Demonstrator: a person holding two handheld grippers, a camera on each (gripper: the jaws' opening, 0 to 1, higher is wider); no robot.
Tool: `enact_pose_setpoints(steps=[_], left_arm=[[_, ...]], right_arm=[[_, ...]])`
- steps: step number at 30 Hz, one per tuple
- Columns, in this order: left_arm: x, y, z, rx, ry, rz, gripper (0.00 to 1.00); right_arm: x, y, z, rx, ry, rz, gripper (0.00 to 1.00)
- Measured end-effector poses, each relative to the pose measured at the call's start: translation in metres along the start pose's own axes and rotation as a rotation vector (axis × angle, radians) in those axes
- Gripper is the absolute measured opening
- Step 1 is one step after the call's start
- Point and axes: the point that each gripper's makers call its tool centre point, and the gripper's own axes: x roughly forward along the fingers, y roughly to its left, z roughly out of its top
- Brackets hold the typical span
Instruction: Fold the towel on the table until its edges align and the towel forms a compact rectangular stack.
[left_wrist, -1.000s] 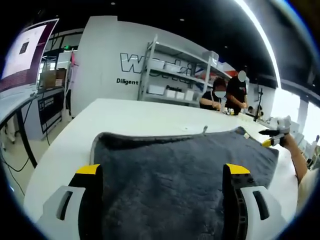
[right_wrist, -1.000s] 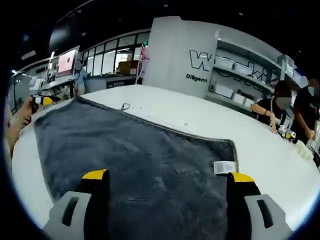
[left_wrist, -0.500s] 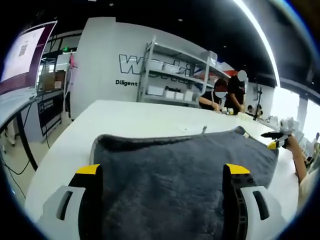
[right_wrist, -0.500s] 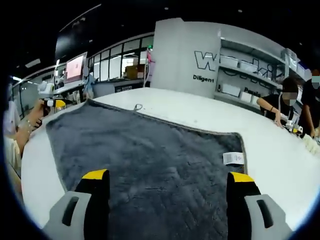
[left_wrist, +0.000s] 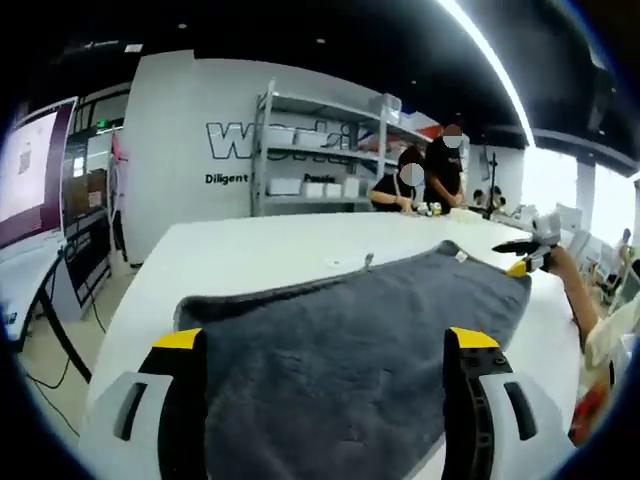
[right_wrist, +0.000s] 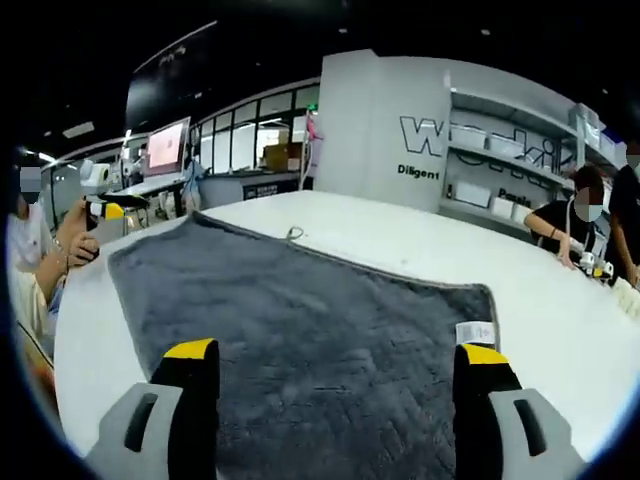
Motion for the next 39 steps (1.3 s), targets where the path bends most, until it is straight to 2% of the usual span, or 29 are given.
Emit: enact_pose_setpoints(steps=[7,12,14,18,21,24,27,30,33,37,39], left_arm=[[-0.028,-0.021,-0.009,0.092,0.045,0.016,0.94],[-0.046,-0.024,-0.025,0.15,0.084,0.063,0.92],[-0.054,-0.026,-0.037,0.15,0.109,0.064,0.91],[-0.063,-0.029,-0.053,0.139,0.138,0.052,0.87],[-0.069,-0.028,-0.062,0.137,0.152,0.068,0.85],[-0.077,-0.019,-0.079,0.113,0.184,0.125,0.84],[-0.079,-0.016,-0.09,0.102,0.197,0.133,0.79],[-0.084,-0.008,-0.101,0.041,0.204,0.179,0.76],[-0.089,0.004,-0.105,0.013,0.195,0.237,0.75],[-0.093,0.017,-0.116,-0.096,0.178,0.282,0.7],[-0.093,0.021,-0.119,-0.121,0.173,0.29,0.67]], right_arm=[[-0.003,0.003,0.005,-0.001,-0.017,0.01,0.99],[-0.006,0.007,0.008,-0.011,-0.025,0.016,0.99],[-0.007,0.008,0.011,-0.014,-0.034,0.021,0.99],[-0.009,0.011,0.011,-0.018,-0.04,0.029,0.99],[-0.009,0.011,0.012,-0.018,-0.041,0.032,0.99],[-0.009,0.012,0.013,-0.019,-0.043,0.036,0.99],[-0.009,0.013,0.014,-0.02,-0.046,0.04,0.99],[-0.009,0.014,0.014,-0.022,-0.047,0.043,0.99],[-0.009,0.015,0.014,-0.025,-0.047,0.045,0.99],[-0.01,0.017,0.014,-0.03,-0.049,0.047,0.99],[-0.01,0.017,0.014,-0.03,-0.051,0.049,0.99]])
